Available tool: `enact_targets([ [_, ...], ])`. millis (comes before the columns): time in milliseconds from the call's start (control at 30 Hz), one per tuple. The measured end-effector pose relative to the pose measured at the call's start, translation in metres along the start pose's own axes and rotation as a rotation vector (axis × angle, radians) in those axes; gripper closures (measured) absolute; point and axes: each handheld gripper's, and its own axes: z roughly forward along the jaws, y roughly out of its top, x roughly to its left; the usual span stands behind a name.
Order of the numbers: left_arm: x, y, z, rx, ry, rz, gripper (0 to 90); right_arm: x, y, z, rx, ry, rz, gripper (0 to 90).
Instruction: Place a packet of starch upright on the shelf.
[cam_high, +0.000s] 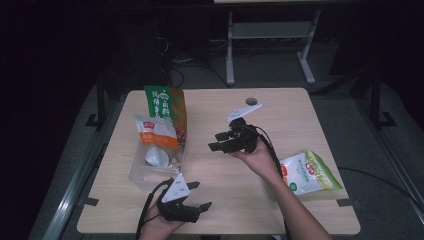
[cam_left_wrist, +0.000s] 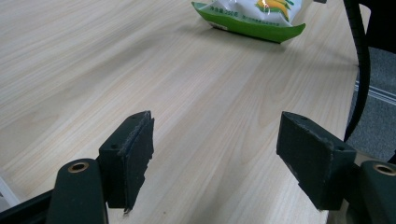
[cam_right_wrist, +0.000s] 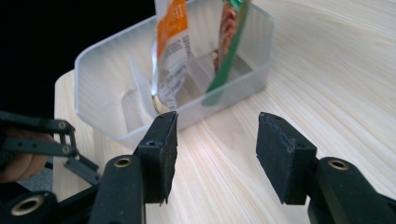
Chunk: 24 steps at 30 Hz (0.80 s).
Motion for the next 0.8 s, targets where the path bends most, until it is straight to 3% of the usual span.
enact_targets([
  [233, -0.003, 0.005, 0.002, -0.003, -0.004, 0.006, 26.7, -0.006, -0.017, -0.025, -0.009, -0.043, 0.019, 43.7],
  [567, -0.003, 0.014, 0.009, 0.004, -0.014, 0.005, 26.5, -0.015, -0.045, -0.055, -0.014, -0.095, 0.090, 39.1],
  [800, -0.006, 0.025, 0.021, 0.017, -0.045, 0.023, 26.5, -0.019, -0.069, -0.073, -0.002, -0.139, 0.130, 37.0],
])
